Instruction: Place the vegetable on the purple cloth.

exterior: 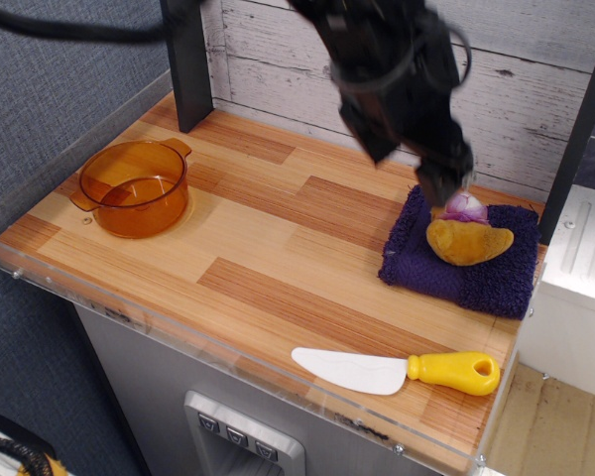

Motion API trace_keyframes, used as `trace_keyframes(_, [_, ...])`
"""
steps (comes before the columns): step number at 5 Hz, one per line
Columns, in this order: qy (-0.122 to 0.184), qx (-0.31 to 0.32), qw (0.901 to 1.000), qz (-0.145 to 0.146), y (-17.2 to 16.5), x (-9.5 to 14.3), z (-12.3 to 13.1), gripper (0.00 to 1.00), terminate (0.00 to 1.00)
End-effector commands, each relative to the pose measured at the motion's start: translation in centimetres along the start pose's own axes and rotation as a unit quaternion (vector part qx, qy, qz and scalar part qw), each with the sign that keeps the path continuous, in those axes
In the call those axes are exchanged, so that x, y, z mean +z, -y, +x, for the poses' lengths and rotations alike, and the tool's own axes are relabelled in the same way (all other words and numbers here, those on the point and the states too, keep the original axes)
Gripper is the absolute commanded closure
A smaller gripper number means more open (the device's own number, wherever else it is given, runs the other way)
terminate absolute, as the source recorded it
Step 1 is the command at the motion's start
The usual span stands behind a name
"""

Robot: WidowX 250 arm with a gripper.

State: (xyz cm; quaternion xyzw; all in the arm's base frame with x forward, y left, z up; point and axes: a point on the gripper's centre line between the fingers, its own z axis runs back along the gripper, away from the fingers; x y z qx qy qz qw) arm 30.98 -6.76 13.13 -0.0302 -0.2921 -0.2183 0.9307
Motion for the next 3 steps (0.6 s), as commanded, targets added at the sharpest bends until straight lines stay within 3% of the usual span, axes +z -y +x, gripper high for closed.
trace_keyframes(1, [0.017, 0.055, 0.9908, 0.123, 1.4, 6.3, -0.3, 0.00, 0.00])
trace_keyframes(2, [0.004, 0.136, 0.9718, 0.193, 1.9, 7.3, -1.1, 0.00, 0.00])
trace_keyframes(3, [0.003, 0.150, 0.9672, 0.205, 2.1, 6.8, -1.4, 0.00, 1.00])
